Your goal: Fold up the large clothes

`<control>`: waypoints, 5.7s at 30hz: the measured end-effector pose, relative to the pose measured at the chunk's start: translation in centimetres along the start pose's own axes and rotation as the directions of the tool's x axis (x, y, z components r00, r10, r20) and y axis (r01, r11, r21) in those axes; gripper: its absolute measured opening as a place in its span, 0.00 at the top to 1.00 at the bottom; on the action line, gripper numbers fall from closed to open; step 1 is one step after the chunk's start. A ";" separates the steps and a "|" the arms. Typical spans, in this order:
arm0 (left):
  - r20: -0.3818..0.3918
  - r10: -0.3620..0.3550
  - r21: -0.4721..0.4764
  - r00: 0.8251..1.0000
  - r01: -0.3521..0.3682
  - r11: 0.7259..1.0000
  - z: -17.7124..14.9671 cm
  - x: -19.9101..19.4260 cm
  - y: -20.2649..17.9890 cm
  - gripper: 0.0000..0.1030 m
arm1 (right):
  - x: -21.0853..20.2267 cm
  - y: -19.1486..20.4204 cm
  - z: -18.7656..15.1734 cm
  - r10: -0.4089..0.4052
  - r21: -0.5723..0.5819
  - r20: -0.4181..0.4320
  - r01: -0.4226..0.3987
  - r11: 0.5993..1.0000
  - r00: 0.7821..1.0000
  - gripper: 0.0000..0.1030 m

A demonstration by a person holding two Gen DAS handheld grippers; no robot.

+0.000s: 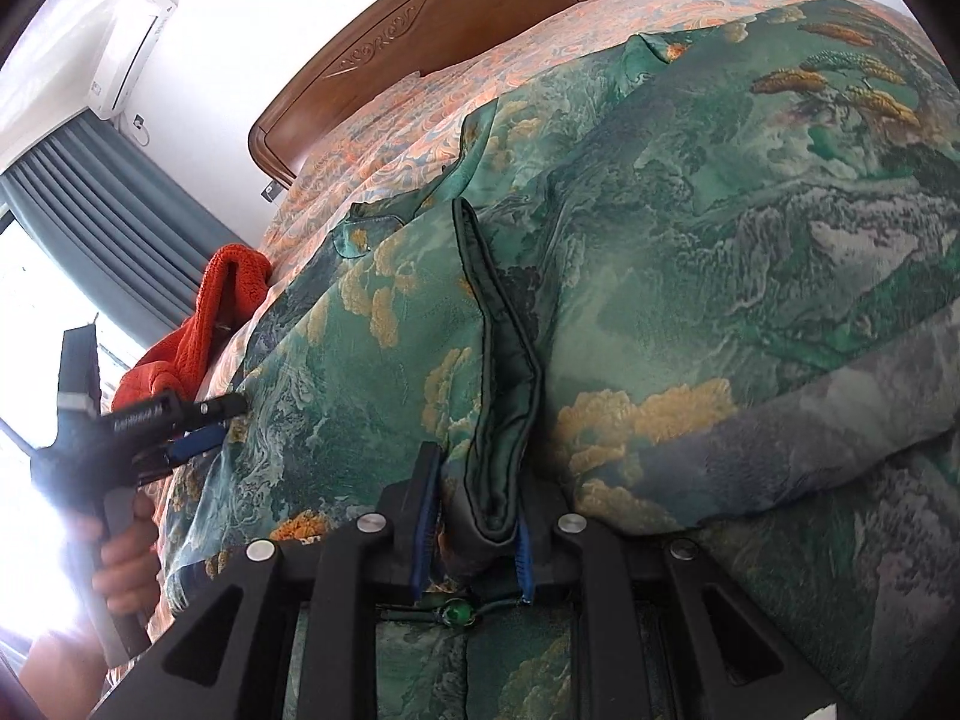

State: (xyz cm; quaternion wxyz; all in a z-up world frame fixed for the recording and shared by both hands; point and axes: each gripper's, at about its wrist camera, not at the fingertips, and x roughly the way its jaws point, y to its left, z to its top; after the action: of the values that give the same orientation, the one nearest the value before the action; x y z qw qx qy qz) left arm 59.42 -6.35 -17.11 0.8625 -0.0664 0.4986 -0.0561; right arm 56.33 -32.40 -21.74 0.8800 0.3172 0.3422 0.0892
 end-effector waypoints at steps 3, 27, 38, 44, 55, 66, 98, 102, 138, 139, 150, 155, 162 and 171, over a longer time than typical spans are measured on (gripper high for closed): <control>0.003 0.001 0.028 1.000 -0.001 1.000 -2.0 -0.5 0.3 0.26 | -0.1 -0.2 -0.1 0.010 0.005 0.005 -0.010 1.000 1.000 0.81; 0.073 -0.085 0.151 0.994 0.073 0.986 -26.5 -22.3 8.8 0.05 | -19.0 -0.5 -3.5 -0.045 -0.113 -0.018 0.043 0.993 0.999 0.36; -0.155 -0.333 0.037 0.930 0.342 0.939 -28.9 -15.7 8.4 0.06 | -29.1 -15.8 -5.6 -0.224 -0.085 -0.194 0.211 0.974 0.955 0.29; -0.199 -0.304 0.092 0.932 0.327 0.940 -30.2 -15.5 5.8 0.21 | -27.5 -16.4 -5.7 -0.254 -0.117 -0.244 0.232 0.966 0.936 0.29; -0.225 -0.275 0.107 0.935 0.305 0.946 -31.4 -15.1 5.7 0.47 | -26.2 -18.1 -5.9 -0.167 -0.065 -0.393 0.154 0.986 0.904 0.46; -0.147 -0.333 0.020 0.932 0.339 0.941 -28.7 -19.3 9.1 0.88 | -29.6 -9.8 -6.4 -0.072 -0.113 -0.322 0.037 0.993 0.944 0.83; -0.266 -0.208 0.065 0.941 0.233 0.970 -33.0 -17.8 10.7 0.82 | -35.0 -12.1 -17.4 -0.067 -0.079 -0.394 0.039 0.996 0.917 0.44; -0.262 -0.195 0.080 0.945 0.223 0.972 -32.8 -18.9 10.1 0.90 | -34.7 -10.7 -17.4 -0.074 -0.149 -0.428 0.011 0.989 0.901 0.81; -0.036 -0.236 -0.138 0.971 0.229 0.963 -12.1 -18.5 11.7 0.85 | -27.3 -10.4 2.6 0.220 0.270 -0.020 -0.207 0.941 0.975 0.89; -0.047 -0.218 -0.142 0.975 0.210 0.967 -11.9 -17.4 11.5 0.84 | -25.7 -11.1 3.0 0.214 0.298 -0.027 -0.196 0.934 0.976 0.89; 0.116 -0.368 -0.350 0.923 0.384 0.854 -9.0 -21.5 17.7 0.07 | -23.9 -17.8 4.0 0.399 0.646 0.146 -0.392 0.655 0.905 0.26; 0.069 -0.398 -0.145 0.915 0.404 0.903 -11.4 -22.2 17.5 0.05 | -27.7 -14.6 6.8 0.248 0.407 0.033 -0.240 0.881 0.968 0.26; -0.087 -0.200 0.088 0.976 0.207 0.974 -14.2 -15.8 10.4 0.09 | -23.8 -8.2 4.4 -0.115 -0.072 -0.187 0.103 0.992 0.976 0.26; -0.006 -0.047 -0.036 0.999 0.047 0.998 -12.1 -16.4 9.6 0.92 | -22.0 -4.0 1.7 -0.419 -0.318 -0.034 0.387 0.865 0.907 0.88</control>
State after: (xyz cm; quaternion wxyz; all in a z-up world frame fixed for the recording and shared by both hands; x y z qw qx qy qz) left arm 41.09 5.08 -10.73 0.8580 -0.0931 0.5005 -0.0677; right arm 40.68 -44.63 -11.26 0.8985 0.0946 0.4276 -0.0290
